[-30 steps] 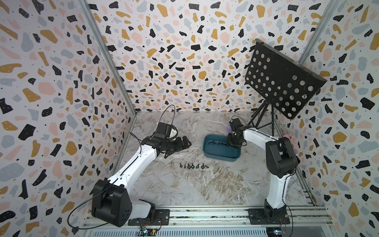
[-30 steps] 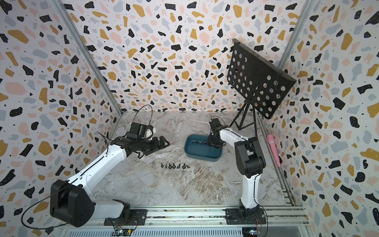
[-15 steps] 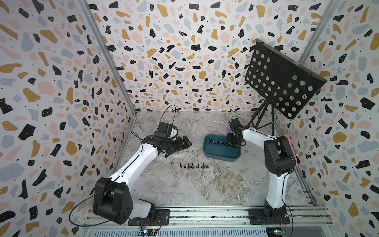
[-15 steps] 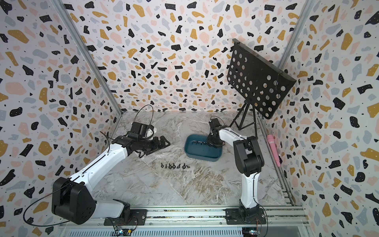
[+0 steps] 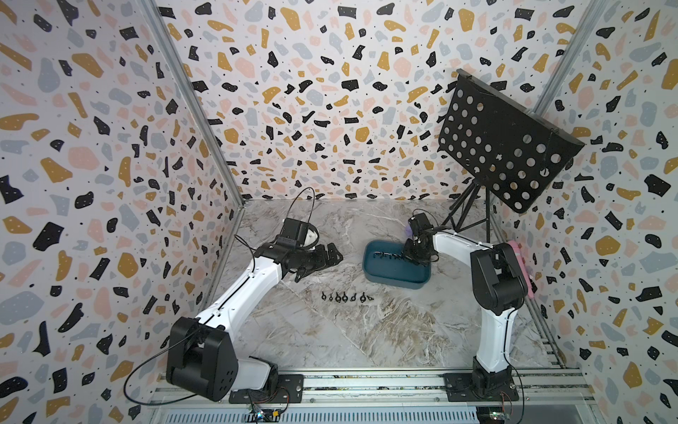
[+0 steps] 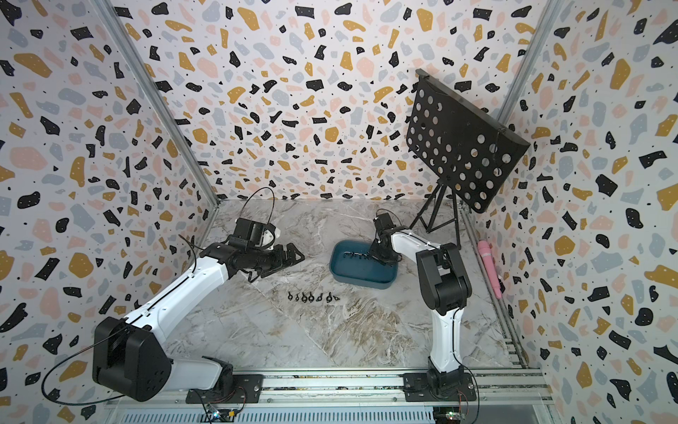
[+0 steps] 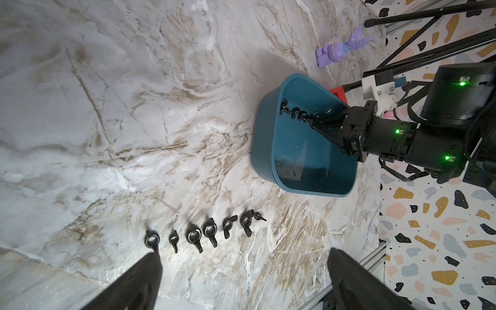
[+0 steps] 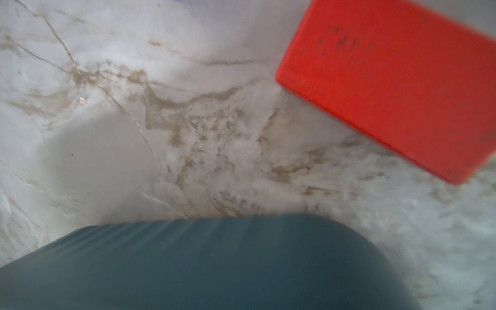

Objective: Take out the wing nut from the storage box
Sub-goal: Pick up the wing nut from the storage box.

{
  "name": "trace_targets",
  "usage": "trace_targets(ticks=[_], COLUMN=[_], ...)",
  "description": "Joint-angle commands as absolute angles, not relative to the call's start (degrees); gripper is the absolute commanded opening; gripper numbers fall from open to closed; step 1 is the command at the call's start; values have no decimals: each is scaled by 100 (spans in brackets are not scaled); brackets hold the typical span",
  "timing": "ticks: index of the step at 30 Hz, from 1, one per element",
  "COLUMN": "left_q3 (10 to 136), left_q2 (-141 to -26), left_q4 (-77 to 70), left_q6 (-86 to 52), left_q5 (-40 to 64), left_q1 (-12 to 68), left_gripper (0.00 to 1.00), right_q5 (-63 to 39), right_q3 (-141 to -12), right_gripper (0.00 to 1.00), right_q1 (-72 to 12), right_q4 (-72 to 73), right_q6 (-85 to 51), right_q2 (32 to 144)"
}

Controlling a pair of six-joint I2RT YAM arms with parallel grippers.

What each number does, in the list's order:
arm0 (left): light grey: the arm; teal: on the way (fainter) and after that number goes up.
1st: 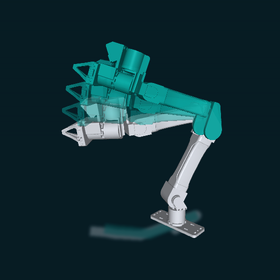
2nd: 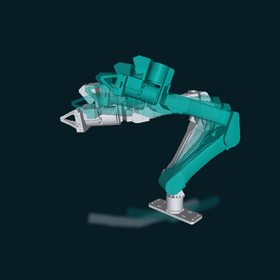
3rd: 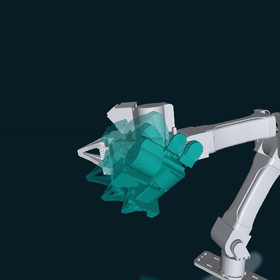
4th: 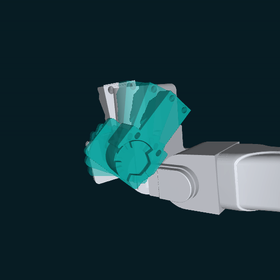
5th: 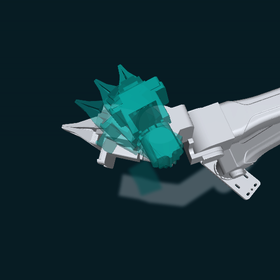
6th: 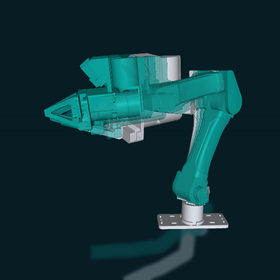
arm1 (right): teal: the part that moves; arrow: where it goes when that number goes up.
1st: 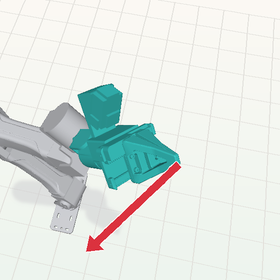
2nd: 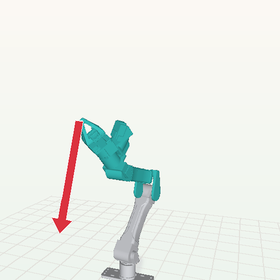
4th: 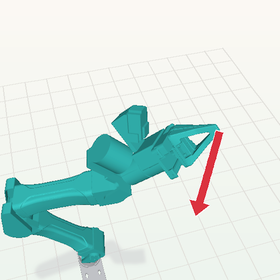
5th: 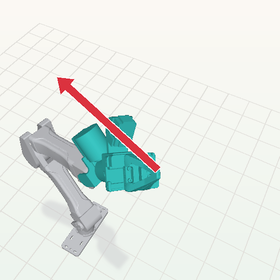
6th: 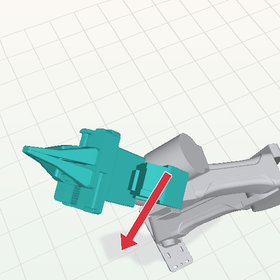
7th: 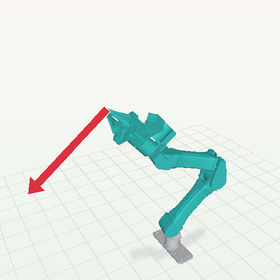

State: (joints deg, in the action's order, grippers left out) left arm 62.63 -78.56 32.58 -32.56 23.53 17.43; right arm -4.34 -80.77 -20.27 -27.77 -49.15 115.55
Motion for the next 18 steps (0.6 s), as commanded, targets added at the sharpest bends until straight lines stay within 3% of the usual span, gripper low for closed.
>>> trace_targets(ticks=[1, 5, 13, 18], left_q3=[6460, 6468, 6501, 6556], left_q2=[-7859, -7829, -7777, -7770], left_q4=[3229, 3226, 3219, 3213], left_q6=[-3199, -3204, -3228, -3160], left_q5=[2441, 2427, 2484, 2570], left_q1=[1760, 1767, 1775, 1834], left_gripper=[100, 100, 100, 92], right_q5=[-335, -346, -704, -1233], right_q3=[-7898, -7695, -7238, -7026], right_gripper=[6, 1, 1, 1], right_q1=[-2037, -2039, -2039, -2016], right_q4=[-2890, -2749, -2439, -2246], right_q6=[-4810, -4715, -4099, -3608], right_q2=[11206, 10889, 10073, 9628])
